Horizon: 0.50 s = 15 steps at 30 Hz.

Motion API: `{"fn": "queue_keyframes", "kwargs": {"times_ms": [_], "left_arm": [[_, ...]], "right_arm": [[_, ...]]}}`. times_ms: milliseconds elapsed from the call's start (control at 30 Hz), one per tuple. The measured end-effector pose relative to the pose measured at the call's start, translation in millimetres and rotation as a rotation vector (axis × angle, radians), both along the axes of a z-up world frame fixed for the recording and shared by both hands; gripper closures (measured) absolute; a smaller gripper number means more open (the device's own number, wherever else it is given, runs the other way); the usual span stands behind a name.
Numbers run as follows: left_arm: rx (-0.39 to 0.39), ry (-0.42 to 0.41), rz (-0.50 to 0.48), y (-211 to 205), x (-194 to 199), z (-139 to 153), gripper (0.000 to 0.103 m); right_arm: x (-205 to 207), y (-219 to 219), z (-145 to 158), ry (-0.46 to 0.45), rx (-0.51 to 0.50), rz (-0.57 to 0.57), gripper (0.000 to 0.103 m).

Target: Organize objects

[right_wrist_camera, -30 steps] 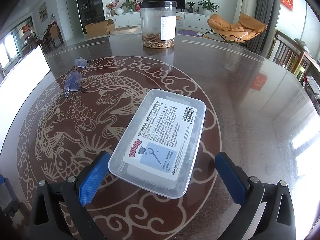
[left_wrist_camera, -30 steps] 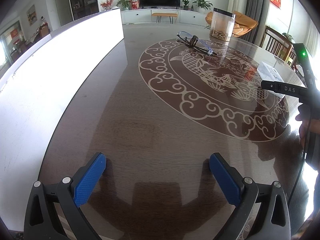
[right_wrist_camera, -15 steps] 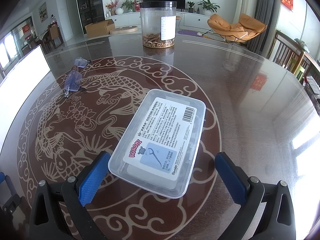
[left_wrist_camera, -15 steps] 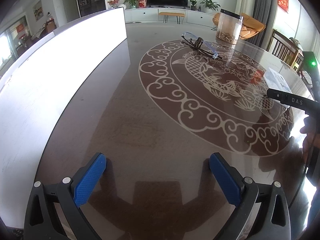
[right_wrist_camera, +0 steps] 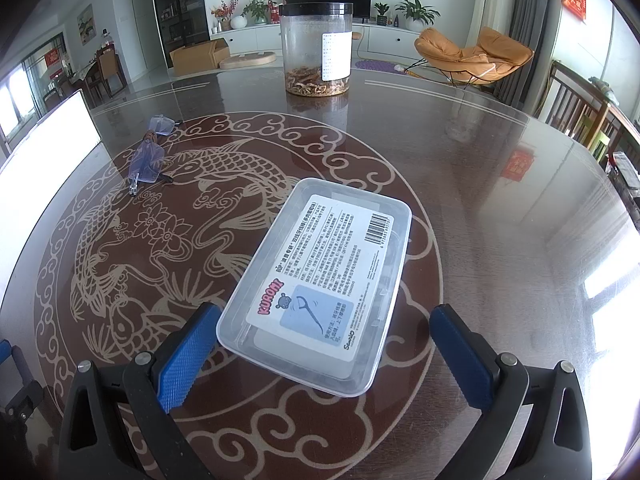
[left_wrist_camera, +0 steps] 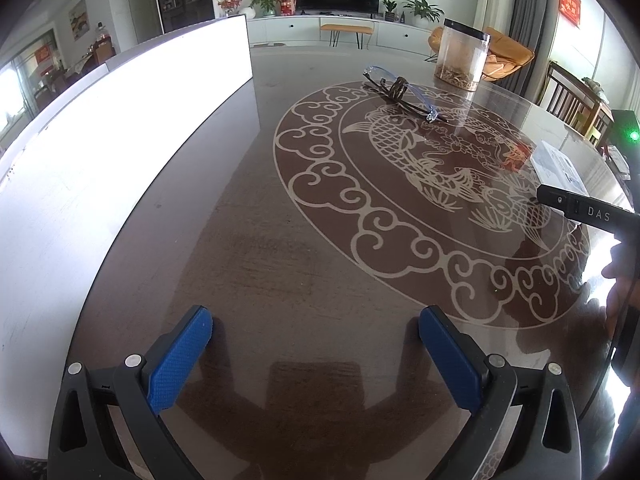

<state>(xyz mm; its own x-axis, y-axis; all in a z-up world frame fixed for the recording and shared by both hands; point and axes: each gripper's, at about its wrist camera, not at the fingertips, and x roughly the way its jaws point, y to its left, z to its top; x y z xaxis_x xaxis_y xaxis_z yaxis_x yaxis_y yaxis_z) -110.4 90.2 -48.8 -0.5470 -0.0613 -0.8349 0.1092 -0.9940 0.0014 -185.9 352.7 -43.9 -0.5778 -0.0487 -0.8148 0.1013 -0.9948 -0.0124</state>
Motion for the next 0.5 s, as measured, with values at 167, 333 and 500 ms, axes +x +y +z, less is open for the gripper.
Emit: {"fn": "queue_keyframes", "kwargs": {"times_ms": [167,333,500], "left_arm": [[0.000,0.000,0.001,0.0,0.2,0.0,0.000],[0.000,0.000,0.005,-0.3,-0.1,0.1,0.000],[0.003,-0.008,0.017,0.0,-2.3,1.0,0.000]], "right_arm": [[0.0,-0.1,0.0,0.000,0.000,0.000,0.000],[-0.1,-0.1,-0.1,0.000,0.000,0.000,0.000],[0.0,-0.2,-0.1,0.000,0.000,0.000,0.000]]}}
